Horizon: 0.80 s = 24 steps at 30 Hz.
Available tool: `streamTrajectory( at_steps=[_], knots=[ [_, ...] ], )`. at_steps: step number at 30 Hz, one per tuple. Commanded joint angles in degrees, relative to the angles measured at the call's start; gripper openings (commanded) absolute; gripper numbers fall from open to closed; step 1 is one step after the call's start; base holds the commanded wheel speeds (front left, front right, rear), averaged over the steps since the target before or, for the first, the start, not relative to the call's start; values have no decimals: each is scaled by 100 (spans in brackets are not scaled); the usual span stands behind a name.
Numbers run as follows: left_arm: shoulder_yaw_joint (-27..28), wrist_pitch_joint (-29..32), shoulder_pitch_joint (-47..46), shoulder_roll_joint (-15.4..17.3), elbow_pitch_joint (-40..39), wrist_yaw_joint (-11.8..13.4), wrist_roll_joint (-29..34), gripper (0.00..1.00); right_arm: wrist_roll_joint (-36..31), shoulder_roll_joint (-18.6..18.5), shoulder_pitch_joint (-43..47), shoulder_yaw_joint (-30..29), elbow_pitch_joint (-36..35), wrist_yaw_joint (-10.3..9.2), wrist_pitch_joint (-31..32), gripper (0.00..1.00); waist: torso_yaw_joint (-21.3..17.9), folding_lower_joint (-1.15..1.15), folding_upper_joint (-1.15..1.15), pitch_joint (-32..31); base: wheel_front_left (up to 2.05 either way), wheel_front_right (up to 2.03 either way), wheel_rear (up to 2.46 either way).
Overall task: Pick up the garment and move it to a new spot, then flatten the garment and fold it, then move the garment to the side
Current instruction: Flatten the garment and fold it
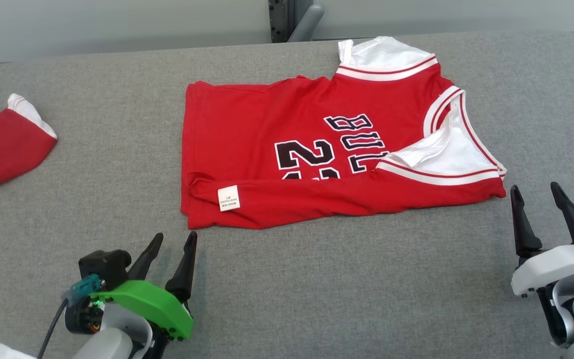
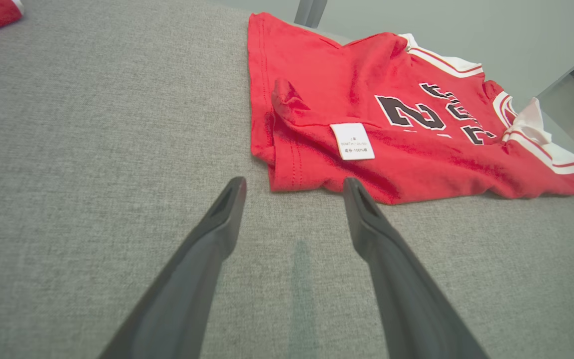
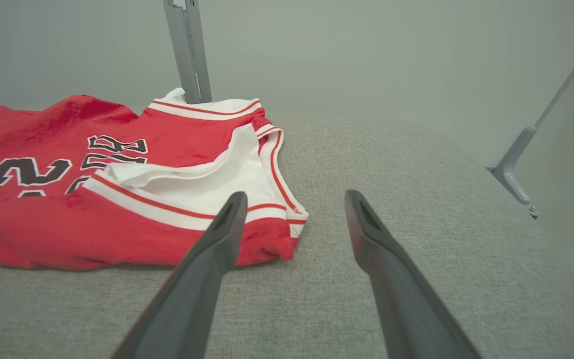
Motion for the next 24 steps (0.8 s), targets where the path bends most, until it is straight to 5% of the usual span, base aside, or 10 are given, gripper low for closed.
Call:
streamTrajectory(
  at_steps=[1, 13, 24],
  knots=[
    [-15, 43, -225, -25, 96, -52, 99, 100, 0, -46, -140, -21, 111, -4, 80, 100, 22, 0, 0, 70, 0, 0, 0],
    [-144, 471, -1276, -474, 1113, -296, 37, 100, 103, -246, -1060, 158, 1038, -5, 454, 100, 35, 0, 0, 699, 0, 0, 0],
    [-310, 824, -1445, -547, 1636, -446, -52, 100, 379, -404, -1343, 658, 1610, -5, 832, 100, 76, 0, 0, 778, 0, 0, 0]
  ],
)
